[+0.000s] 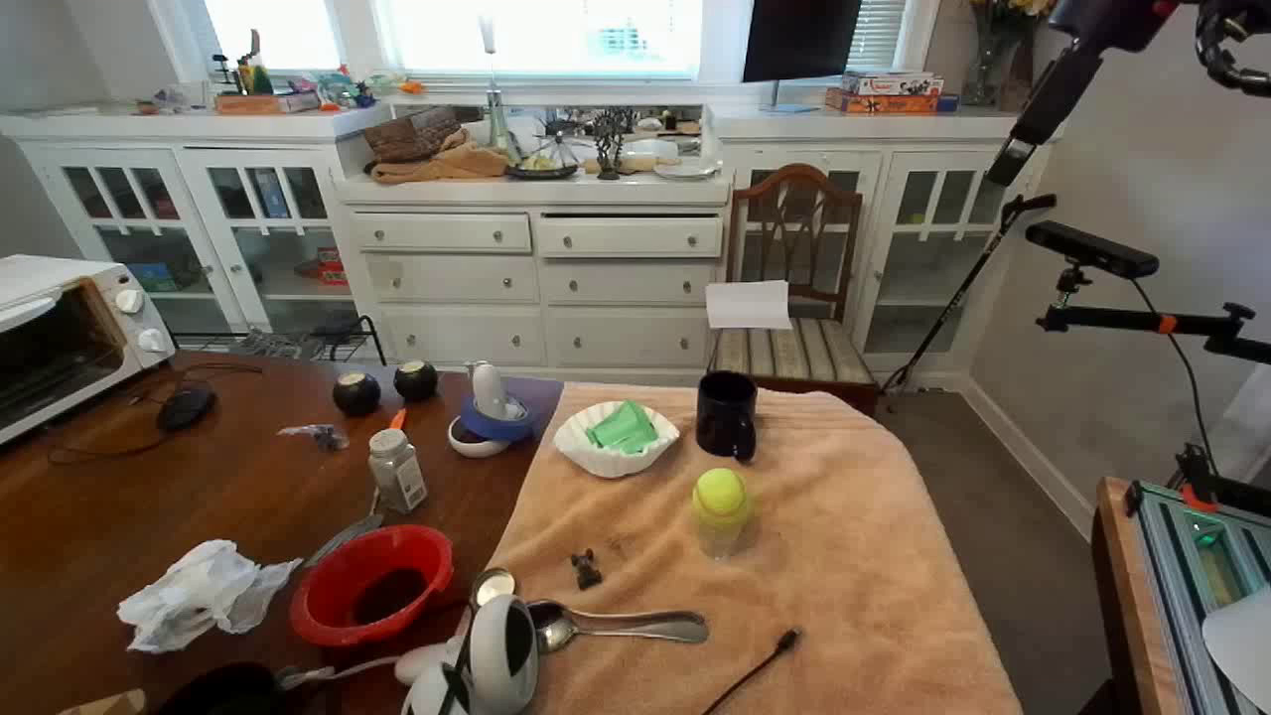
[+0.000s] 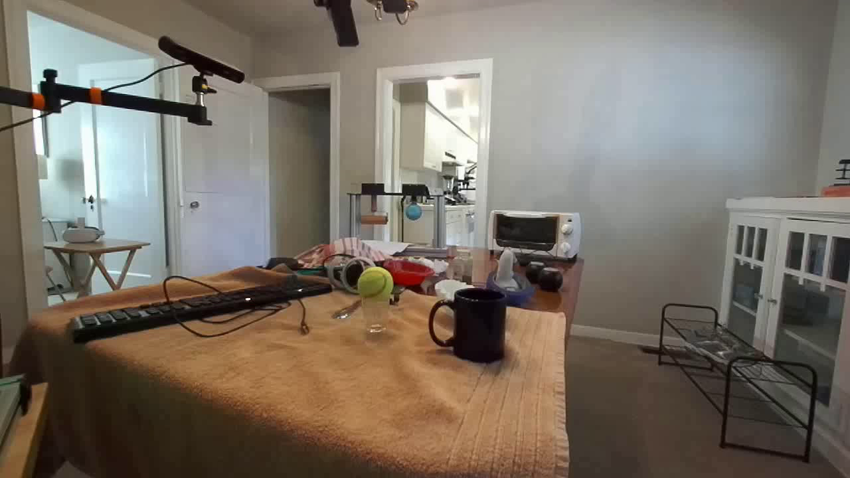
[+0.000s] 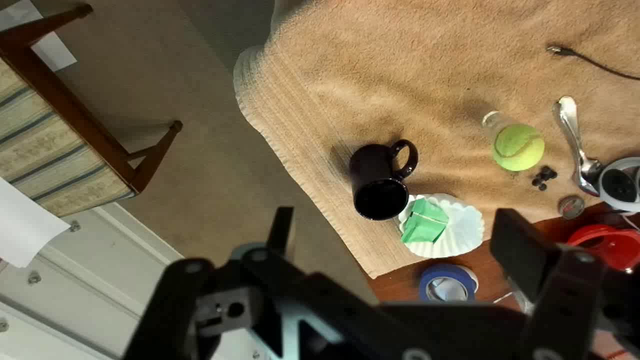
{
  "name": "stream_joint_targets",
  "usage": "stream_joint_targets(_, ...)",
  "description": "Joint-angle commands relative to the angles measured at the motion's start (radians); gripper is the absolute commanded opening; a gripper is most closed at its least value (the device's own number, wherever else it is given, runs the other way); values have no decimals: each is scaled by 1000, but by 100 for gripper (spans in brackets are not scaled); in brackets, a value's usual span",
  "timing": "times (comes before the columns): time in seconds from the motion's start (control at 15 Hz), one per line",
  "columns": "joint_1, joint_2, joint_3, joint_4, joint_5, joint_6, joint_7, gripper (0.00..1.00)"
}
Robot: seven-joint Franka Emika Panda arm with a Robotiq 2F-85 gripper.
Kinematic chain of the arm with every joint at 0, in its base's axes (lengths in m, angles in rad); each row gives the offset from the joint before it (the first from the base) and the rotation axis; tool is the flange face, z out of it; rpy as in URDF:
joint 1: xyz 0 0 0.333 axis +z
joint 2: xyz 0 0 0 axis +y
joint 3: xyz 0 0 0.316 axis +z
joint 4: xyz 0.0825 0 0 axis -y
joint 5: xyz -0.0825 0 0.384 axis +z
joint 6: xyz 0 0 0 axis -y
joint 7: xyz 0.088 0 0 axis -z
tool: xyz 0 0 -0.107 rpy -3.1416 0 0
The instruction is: Put the tennis ball in the black mug.
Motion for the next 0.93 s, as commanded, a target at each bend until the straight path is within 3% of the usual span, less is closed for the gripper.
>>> stream_joint_targets(0.0,-1,1,1,2,1,-2,0,100)
stream_joint_targets(0.73,-1,1,1,2,1,-2,0,100)
stream_joint_targets(0.87,46,17,-10,4,6,-42,-83,100)
